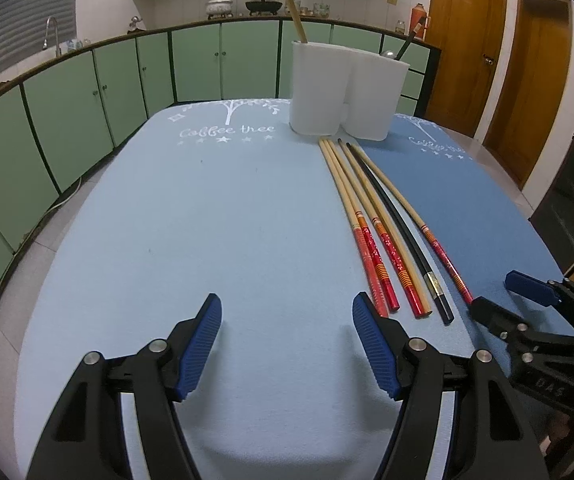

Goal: Organize utensils
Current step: 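Grasp a red-patterned chopstick with the right gripper while the left grasps another, then lift both red-patterned chopsticks and carry them above the white holder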

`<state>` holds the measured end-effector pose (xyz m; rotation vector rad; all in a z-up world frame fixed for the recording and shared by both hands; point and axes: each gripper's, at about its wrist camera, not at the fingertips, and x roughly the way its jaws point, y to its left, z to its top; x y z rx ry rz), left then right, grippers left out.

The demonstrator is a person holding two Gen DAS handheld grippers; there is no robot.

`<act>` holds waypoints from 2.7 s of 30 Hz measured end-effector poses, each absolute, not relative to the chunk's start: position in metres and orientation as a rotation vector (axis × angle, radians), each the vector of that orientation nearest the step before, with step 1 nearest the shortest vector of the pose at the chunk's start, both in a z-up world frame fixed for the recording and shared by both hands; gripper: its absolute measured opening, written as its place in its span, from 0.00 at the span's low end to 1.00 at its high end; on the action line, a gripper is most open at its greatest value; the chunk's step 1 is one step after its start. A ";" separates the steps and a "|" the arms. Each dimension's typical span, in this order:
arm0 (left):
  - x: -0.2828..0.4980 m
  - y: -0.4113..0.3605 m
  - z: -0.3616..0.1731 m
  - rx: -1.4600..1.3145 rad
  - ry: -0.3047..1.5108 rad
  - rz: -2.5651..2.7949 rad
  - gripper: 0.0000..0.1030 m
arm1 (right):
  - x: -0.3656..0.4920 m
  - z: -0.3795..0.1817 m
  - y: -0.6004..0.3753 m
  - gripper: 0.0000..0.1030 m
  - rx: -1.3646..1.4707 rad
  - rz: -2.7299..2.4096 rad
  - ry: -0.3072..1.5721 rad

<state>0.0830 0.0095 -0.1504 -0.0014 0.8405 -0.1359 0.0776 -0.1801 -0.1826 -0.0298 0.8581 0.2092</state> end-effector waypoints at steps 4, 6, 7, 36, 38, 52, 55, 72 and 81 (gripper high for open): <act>0.082 0.006 -0.151 0.001 0.843 -0.143 0.65 | 0.075 -0.184 -0.175 0.51 -0.019 0.250 0.855; 0.081 0.005 -0.151 0.004 0.843 -0.147 0.65 | 0.074 -0.186 -0.171 0.42 -0.023 0.255 0.854; 0.081 0.005 -0.151 0.007 0.843 -0.148 0.65 | 0.073 -0.186 -0.169 0.39 -0.028 0.251 0.845; 0.084 -0.025 -0.163 0.029 0.852 -0.175 0.46 | 0.075 -0.187 -0.196 0.05 0.032 0.144 0.837; 0.084 -0.025 -0.163 0.026 0.847 -0.169 0.39 | 0.074 -0.187 -0.195 0.05 0.032 0.144 0.837; 0.082 -0.027 -0.157 0.029 0.816 -0.172 0.05 | 0.074 -0.186 -0.198 0.05 0.034 0.149 0.845; 0.078 -0.028 -0.146 0.043 0.781 -0.178 0.05 | 0.074 -0.181 -0.200 0.05 0.037 0.153 0.839; 0.075 -0.015 -0.044 0.022 0.520 -0.176 0.05 | 0.079 -0.081 -0.222 0.05 0.036 0.184 0.627; 0.093 -0.012 -0.003 -0.009 0.429 -0.191 0.05 | 0.103 -0.027 -0.237 0.05 0.131 0.236 0.561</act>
